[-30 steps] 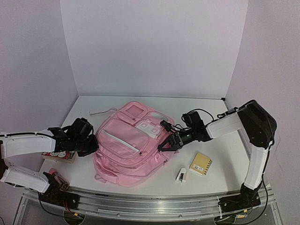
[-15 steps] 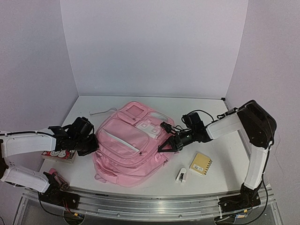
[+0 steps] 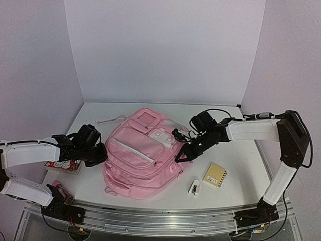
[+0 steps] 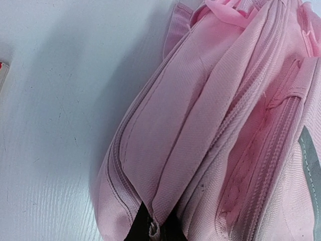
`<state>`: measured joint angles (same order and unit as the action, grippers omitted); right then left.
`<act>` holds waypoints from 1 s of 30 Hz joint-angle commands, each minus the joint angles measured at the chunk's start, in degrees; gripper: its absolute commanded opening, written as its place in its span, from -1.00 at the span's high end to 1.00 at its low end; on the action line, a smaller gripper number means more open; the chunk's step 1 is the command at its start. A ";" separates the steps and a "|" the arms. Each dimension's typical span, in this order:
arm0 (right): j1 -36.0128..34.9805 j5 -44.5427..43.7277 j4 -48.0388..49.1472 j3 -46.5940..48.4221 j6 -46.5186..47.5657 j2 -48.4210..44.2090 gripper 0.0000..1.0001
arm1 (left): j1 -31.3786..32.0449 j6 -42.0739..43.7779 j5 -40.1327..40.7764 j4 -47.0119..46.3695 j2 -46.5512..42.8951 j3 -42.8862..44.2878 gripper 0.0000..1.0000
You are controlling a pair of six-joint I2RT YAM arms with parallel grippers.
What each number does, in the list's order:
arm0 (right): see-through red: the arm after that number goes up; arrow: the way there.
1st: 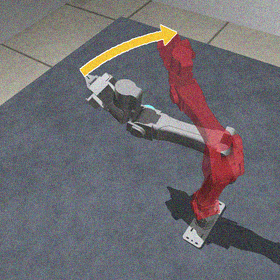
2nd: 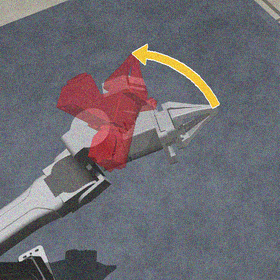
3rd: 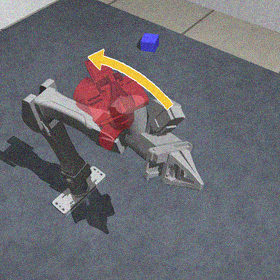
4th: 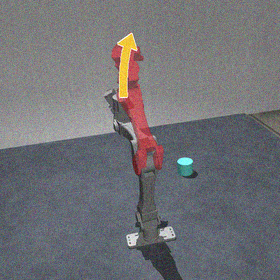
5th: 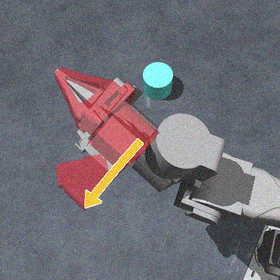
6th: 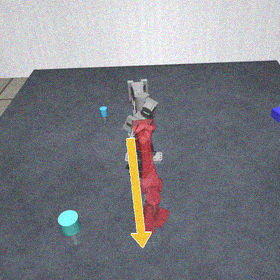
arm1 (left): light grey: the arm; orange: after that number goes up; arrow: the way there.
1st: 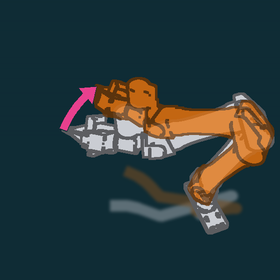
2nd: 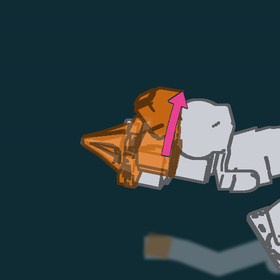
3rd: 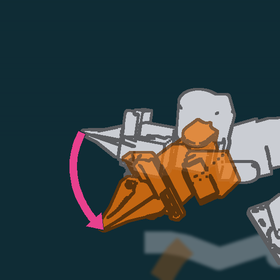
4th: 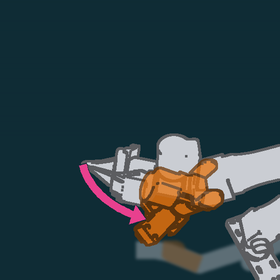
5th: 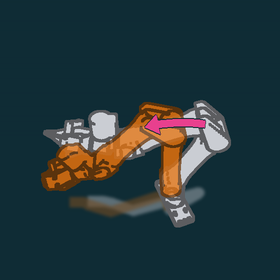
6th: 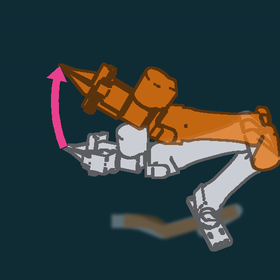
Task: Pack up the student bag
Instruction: Unzip the student bag at the center of the board.
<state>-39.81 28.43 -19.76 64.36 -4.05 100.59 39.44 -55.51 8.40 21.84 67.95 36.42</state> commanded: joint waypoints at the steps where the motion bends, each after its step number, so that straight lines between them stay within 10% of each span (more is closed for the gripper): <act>1: -1.52 -29.81 -13.72 9.21 0.28 2.56 1.00 | 0.30 -0.59 -1.90 -8.66 -1.88 0.50 1.00; 8: 0.06 -43.12 -16.97 20.24 3.61 8.37 1.00 | 3.20 -2.11 -3.24 -17.23 0.88 -0.83 1.00; 17: 0.40 -16.97 -18.32 14.73 12.66 4.29 1.00 | 7.39 -10.70 0.61 -27.13 11.52 1.45 1.00; 30: -6.05 -4.92 -21.37 11.72 17.52 -3.90 1.00 | 10.20 -16.78 6.91 -26.87 13.68 3.03 1.00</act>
<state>-42.50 14.83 -38.83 75.58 11.28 100.13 48.41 -69.78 13.59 -0.43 80.81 36.03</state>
